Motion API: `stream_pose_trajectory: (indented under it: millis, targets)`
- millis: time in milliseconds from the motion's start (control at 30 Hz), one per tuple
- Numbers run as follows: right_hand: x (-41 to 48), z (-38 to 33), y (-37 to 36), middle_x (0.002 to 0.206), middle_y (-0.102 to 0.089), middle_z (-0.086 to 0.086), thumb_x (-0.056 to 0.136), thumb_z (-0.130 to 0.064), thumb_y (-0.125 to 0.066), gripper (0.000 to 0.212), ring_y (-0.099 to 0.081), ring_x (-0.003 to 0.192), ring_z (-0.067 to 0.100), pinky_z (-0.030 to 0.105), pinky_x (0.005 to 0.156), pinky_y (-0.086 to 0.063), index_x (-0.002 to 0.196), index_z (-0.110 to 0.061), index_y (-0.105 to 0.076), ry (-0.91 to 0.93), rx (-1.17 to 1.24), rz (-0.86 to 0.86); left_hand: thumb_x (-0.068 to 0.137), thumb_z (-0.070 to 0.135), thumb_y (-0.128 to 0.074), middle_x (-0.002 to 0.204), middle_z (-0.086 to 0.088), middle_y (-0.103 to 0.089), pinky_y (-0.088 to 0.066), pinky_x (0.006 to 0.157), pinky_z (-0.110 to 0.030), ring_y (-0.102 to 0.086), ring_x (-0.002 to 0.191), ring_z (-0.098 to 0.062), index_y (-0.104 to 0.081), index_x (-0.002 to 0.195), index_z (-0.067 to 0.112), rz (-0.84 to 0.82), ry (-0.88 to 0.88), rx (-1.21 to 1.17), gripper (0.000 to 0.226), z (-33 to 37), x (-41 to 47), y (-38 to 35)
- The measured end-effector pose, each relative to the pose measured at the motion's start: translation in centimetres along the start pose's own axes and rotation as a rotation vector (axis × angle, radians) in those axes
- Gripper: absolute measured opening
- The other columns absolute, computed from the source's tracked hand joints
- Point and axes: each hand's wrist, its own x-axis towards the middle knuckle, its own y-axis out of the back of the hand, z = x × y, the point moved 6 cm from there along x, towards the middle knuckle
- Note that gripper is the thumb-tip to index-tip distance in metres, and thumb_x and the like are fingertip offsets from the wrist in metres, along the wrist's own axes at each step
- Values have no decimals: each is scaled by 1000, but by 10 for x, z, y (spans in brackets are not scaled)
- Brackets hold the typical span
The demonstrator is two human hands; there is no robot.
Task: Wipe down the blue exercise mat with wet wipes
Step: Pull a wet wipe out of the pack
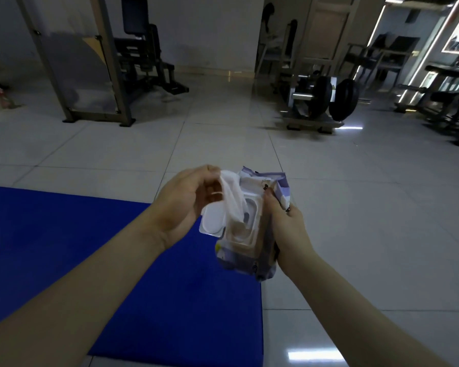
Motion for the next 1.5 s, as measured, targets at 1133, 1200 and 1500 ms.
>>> stream_pose_trajectory:
  millis: [1133, 1200, 1500]
  targets:
    - [-15, -3, -22, 98, -76, 14, 76, -16, -80, 44, -76, 87, 30, 35, 66, -61, 116, -10, -66, -40, 45, -285, 87, 49, -73, 50, 9, -47, -40, 55, -33, -42, 51, -10, -62, 66, 11, 202, -15, 701, 45, -40, -2, 13]
    - [-10, 1, -16, 97, -77, 13, 77, -5, -81, 42, -76, 86, 30, 43, 72, -63, 116, -10, -67, -33, 3, -189, 91, 45, -70, 52, 8, -46, -38, 55, -32, -41, 51, -10, -61, 68, 10, 205, -32, 726, 43, -41, -1, 11]
    - [10, 6, 13, 92, -78, 11, 82, 2, -75, 30, -76, 84, 28, 40, 70, -62, 110, -7, -70, -65, 97, 34, 96, 38, -64, 86, -4, -73, -44, 65, -28, -64, 76, -17, -78, 99, 13, 177, 279, 402, 29, -36, 2, 37]
